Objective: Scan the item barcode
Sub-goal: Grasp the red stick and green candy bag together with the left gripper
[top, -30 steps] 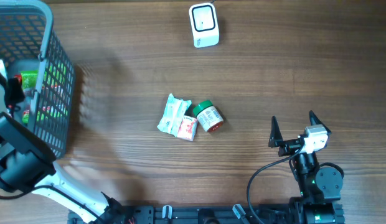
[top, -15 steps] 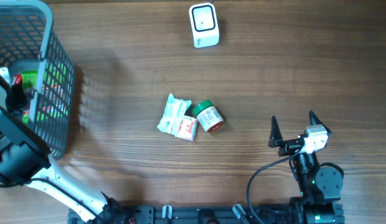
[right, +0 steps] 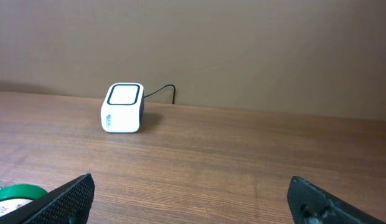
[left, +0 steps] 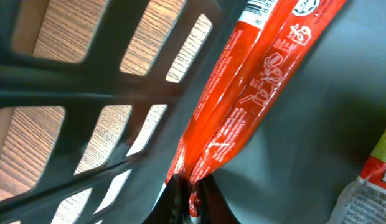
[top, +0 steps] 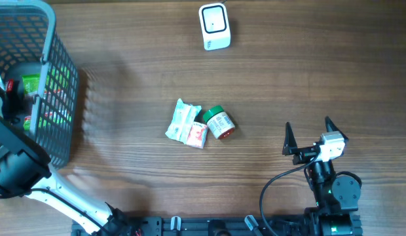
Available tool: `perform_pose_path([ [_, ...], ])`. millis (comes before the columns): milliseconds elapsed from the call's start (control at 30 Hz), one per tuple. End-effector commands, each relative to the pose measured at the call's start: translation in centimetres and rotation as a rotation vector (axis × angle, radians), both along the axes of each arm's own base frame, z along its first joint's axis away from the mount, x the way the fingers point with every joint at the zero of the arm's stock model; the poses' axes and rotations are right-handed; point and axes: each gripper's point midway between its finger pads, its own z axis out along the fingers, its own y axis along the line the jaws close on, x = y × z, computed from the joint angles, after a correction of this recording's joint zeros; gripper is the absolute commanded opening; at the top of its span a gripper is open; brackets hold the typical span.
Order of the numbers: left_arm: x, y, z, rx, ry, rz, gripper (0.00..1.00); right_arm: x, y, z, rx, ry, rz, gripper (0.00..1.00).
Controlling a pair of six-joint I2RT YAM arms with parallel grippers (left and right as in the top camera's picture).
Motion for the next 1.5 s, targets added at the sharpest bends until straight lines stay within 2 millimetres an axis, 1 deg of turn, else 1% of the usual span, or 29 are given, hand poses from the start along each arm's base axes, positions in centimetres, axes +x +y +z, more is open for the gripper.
perform_pose_path([
  [0, 0.4, -1.5, -0.3, -0.054, -0.022, 0.026, 0.04, 0.0, 0.1, 0.2, -0.017, -0.012, 0.009, 1.0],
  [133, 2.6, -2.9, 5.1, 0.001, -0.137, 0.04, 0.04, 0.0, 0.1, 0.2, -0.017, -0.012, 0.009, 1.0],
  [167, 3.3, -3.7, 7.3, 0.021, -0.186, 0.043, 0.04, 0.0, 0.1, 0.2, -0.017, -0.012, 0.009, 0.99],
  [267, 4.5, -5.9, 11.5, 0.052, -0.261, 0.017, 0.04, 0.0, 0.1, 0.2, -0.017, -0.012, 0.009, 1.0],
  [300, 4.8, -6.7, 12.7, 0.059, -0.275, -0.001, 0.04, 0.0, 0.1, 0.2, -0.017, -0.012, 0.009, 0.99],
  [333, 5.0, -8.0, 14.0, 0.061, -0.288, -0.021, 0.04, 0.0, 0.1, 0.2, -0.017, -0.012, 0.009, 1.0],
  [400, 4.9, -9.5, 14.5, 0.036, -0.301, -0.001, 0.04, 0.0, 0.1, 0.2, -0.017, -0.012, 0.009, 1.0],
  [467, 4.7, -10.6, 14.0, 0.003, -0.282, 0.019, 0.04, 0.0, 0.1, 0.2, -0.017, -0.012, 0.009, 1.0],
  [500, 4.4, -11.1, 13.3, -0.015, -0.26, 0.023, 0.04, 0.0, 0.1, 0.2, -0.017, -0.012, 0.009, 1.0],
  [700, 3.3, -12.3, 8.6, -0.09, -0.152, 0.026, 0.04, 0.0, 0.1, 0.2, -0.017, -0.012, 0.009, 1.0],
  [767, 3.6, -12.9, 7.2, -0.131, -0.154, 0.011, 0.04, 0.0, 0.1, 0.2, -0.017, -0.012, 0.009, 1.0],
  [833, 4.1, -13.6, 6.2, -0.176, -0.167, -0.015, 0.04, 0.0, 0.1, 0.2, -0.017, -0.012, 0.009, 1.0],
  [867, 4.3, -13.9, 5.8, -0.193, -0.174, -0.021, 0.06, 0.0, 0.1, 0.2, -0.017, -0.012, 0.009, 1.0],
  [1000, 4.7, -14.0, 5.5, -0.205, -0.186, -0.028, 0.25, 0.0, 0.1, 0.2, -0.017, -0.012, 0.009, 1.0],
  [1033, 4.7, -14.0, 5.5, -0.204, -0.189, -0.028, 0.4, 0.0, 0.1, 0.2, -0.017, -0.012, 0.009, 1.0],
  [1067, 4.8, -13.9, 5.6, -0.201, -0.193, -0.027, 0.62, 0.0, 0.1, 0.2, -0.017, -0.012, 0.009, 1.0],
  [1100, 4.8, -13.7, 5.7, -0.199, -0.196, -0.025, 0.69, 0.0, 0.1, 0.2, -0.017, -0.012, 0.009, 1.0],
  [1133, 4.7, -13.6, 5.7, -0.198, -0.196, -0.022, 0.7, 0.0, 0.1, 0.2, -0.017, -0.012, 0.009, 1.0],
  [1200, 4.5, -13.3, 5.7, -0.197, -0.199, -0.013, 0.8, 0.0, 0.1, 0.2, -0.017, -0.012, 0.009, 1.0],
  [1333, 4.3, -13.0, 6.0, -0.202, -0.209, -0.007, 0.87, 0.0, 0.1, 0.2, -0.017, -0.012, 0.009, 1.0],
  [1400, 4.9, -13.8, 6.0, -0.253, -0.238, -0.034, 0.92, 0.0, 0.1, 0.2, -0.017, -0.012, 0.009, 1.0],
  [1467, 5.7, -15.2, 6.1, -0.32, -0.267, -0.126, 0.95, 0.0, 0.1, 0.2, -0.017, -0.012, 0.009, 1.0],
])
